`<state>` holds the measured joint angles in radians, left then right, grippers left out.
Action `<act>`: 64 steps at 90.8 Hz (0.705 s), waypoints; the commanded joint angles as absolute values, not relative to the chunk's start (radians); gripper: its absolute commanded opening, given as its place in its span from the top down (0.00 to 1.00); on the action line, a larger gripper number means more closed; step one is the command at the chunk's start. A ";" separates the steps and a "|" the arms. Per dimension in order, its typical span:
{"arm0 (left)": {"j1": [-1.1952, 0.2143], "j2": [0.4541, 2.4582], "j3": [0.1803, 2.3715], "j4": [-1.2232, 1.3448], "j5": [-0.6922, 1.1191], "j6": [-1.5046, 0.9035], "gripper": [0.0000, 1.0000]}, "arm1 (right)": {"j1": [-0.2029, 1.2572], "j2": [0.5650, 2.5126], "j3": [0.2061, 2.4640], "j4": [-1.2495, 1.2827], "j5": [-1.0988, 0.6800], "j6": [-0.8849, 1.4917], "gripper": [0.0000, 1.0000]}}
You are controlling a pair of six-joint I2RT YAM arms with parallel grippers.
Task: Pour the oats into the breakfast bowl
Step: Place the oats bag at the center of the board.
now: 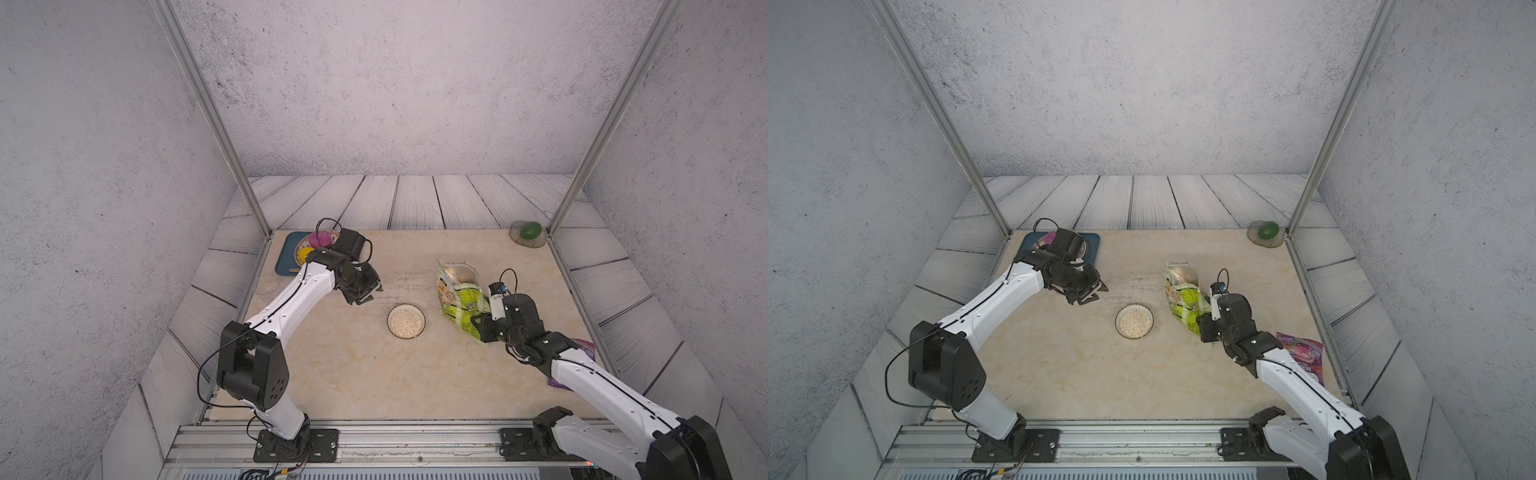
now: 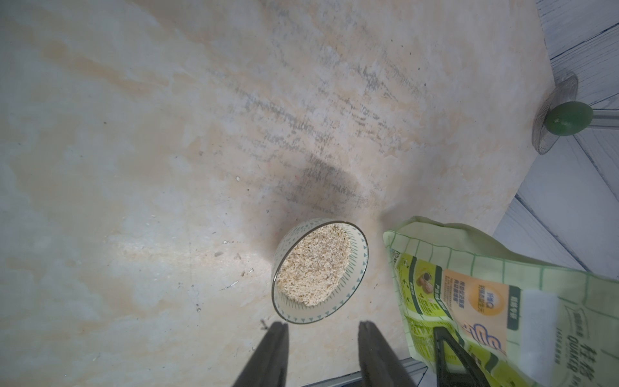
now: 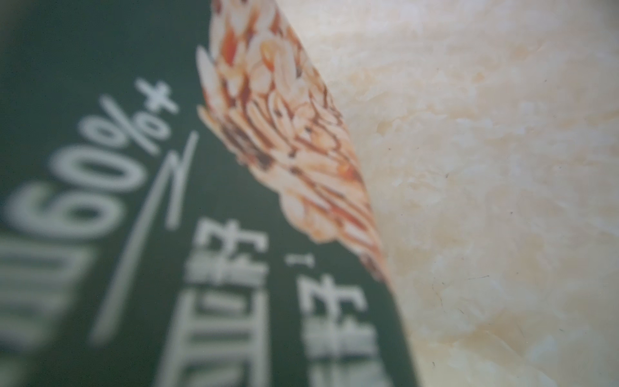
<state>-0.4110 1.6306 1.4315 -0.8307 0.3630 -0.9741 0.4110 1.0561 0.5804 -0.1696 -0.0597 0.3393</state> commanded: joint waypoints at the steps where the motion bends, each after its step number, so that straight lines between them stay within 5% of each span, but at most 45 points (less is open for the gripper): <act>1: -0.419 1.597 1.411 -0.819 0.365 -0.989 0.60 | 0.407 1.108 0.665 0.075 -0.068 0.369 1.00; 28: -0.425 1.588 1.388 -0.797 0.363 -1.007 0.60 | 0.387 1.356 0.724 0.099 -0.104 0.359 0.97; 49: -0.429 1.600 1.402 -0.793 0.356 -1.011 0.60 | 0.385 1.293 0.690 0.036 -0.130 0.358 0.43; 64: -0.435 1.626 1.421 -0.786 0.362 -1.025 0.60 | 0.385 1.186 0.666 -0.079 -0.103 0.364 0.31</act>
<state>-0.4252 1.6104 1.3998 -0.7895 0.3630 -1.0111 0.3866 1.2804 0.6827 -0.0216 -0.1085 0.3573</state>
